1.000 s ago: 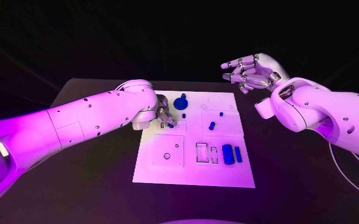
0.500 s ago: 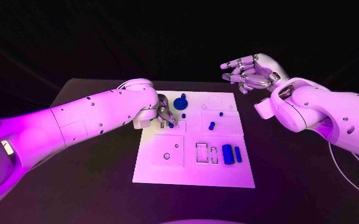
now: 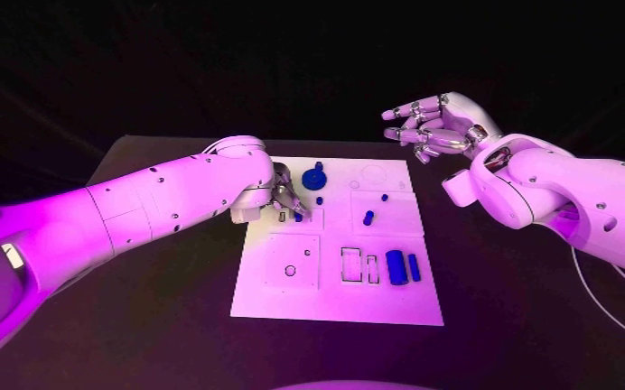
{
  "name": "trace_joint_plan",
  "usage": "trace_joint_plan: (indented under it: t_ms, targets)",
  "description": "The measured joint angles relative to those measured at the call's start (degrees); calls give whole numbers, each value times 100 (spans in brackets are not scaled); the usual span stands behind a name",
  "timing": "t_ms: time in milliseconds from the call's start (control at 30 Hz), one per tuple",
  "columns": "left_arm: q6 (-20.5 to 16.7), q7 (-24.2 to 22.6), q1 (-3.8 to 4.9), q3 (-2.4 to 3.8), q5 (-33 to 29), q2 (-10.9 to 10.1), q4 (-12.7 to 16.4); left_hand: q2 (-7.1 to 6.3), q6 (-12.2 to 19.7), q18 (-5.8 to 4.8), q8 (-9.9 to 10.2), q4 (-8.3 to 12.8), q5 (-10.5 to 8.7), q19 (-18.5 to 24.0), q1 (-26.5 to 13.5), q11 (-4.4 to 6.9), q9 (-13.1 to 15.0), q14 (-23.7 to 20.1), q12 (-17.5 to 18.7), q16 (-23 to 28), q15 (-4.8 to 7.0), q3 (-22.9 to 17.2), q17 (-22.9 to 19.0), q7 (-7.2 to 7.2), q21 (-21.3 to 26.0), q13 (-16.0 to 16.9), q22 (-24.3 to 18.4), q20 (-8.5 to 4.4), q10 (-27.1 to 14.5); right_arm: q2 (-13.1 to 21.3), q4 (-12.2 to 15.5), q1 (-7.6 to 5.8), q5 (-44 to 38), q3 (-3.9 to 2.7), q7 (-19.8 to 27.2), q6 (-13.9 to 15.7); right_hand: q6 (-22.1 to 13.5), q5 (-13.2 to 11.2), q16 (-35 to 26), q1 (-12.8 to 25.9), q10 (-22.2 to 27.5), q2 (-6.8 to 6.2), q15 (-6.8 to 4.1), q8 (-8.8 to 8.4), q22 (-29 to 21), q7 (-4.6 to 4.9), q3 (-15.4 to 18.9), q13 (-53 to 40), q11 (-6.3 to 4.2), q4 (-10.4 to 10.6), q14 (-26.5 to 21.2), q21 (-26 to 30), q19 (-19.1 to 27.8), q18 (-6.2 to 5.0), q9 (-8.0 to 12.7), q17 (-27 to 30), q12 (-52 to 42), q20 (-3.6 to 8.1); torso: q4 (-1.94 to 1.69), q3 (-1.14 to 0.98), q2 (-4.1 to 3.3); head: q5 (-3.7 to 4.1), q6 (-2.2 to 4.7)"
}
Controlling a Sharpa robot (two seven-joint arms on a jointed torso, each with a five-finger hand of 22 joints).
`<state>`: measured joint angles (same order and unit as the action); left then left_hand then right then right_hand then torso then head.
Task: Assemble the parts on the task board
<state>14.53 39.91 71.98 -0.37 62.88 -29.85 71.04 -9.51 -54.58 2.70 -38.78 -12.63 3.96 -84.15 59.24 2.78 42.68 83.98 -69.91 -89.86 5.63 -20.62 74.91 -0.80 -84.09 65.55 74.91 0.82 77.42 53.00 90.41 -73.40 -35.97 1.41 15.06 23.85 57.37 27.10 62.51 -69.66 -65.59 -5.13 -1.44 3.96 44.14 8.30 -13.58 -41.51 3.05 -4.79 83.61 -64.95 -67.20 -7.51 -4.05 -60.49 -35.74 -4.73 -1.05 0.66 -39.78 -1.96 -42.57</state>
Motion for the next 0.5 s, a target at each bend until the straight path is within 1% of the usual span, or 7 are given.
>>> trace_joint_plan:
  t_ms: [100, 167, 233, 300, 367, 500]
  targets:
    - [1, -4, -1, 0, 0, 3, -10, 2, -1, 0, 0, -53, 0, 0, 2, 0, 0, 0, 0, 0, 0, 189, 0, 0, 0, 7, 0, 0, 0, 0, 0, 0, 6, 0, 4, -19, 0, -62, 0, 16, 0, 16, 0, 0, -1, 0, 16, 0, 0, 16, 0, 18, 0, 0, 0, -6, -13, 0, 0, 0, 1, 3, -1]
    - [2, -7, -1, 0, -1, 3, -13, 47, -1, 0, 0, -90, 0, 0, 47, 0, 1, 0, 0, 0, 0, 291, 0, 1, 0, 11, 0, 0, 0, 0, 0, 0, 10, 0, 5, -30, 0, -78, -22, 30, 0, 30, 0, 0, -1, 0, 27, 0, 0, 27, 0, 18, 0, 0, 0, -6, -13, 0, 0, 0, 1, 4, -1]
    - [2, -10, -2, 0, -2, 0, -14, 56, -1, 0, 0, -123, 0, 0, 56, -1, 7, 0, 0, 0, 0, 402, 0, 1, 0, 11, 0, 0, 0, 1, 0, 0, 14, 0, 7, -39, 0, -116, -22, 30, 0, 30, 0, 0, -1, 0, 39, 5, 0, 39, 0, 18, 0, 0, 0, -6, -13, 0, 0, 0, 1, 2, -1]
    - [1, -13, -2, 0, -3, -6, -13, 92, -10, 0, 0, -147, 0, 0, 92, -1, 15, 0, 0, 0, 0, 489, 0, 10, 0, 11, 0, 0, -1, 2, -1, 0, 17, 0, 8, -44, 0, -116, -22, 47, 0, 12, 0, 0, -8, 0, 39, 5, 0, 39, 0, 18, 0, 0, 0, -6, -13, 0, 1, 0, 1, 1, -1]
    - [-1, -18, -3, 1, -4, -21, 0, 91, -10, 0, 0, -193, 0, 13, 91, -1, 27, 0, 0, 0, 0, 610, -1, 11, 0, 11, 0, -12, -1, 3, -3, 0, 20, 0, 9, -48, 0, -160, -22, 52, -1, 7, 0, 0, -8, 0, 62, 5, 0, 62, 0, 18, 0, 0, 0, -13, -13, 0, 2, 0, 1, 1, -1]
    - [-8, -27, -8, 3, -8, -84, 56, 91, -24, -1, 0, -321, 0, 21, 91, 19, 45, 0, 0, 0, 0, 907, -1, -3, -24, 11, 0, -21, 18, 6, -6, 0, 26, 0, 10, -55, 0, -161, -22, 52, -1, 7, 0, 0, -14, 0, 62, 5, 1, 62, 0, 18, 0, 0, 0, -14, -13, 0, 2, 0, 1, 2, -1]
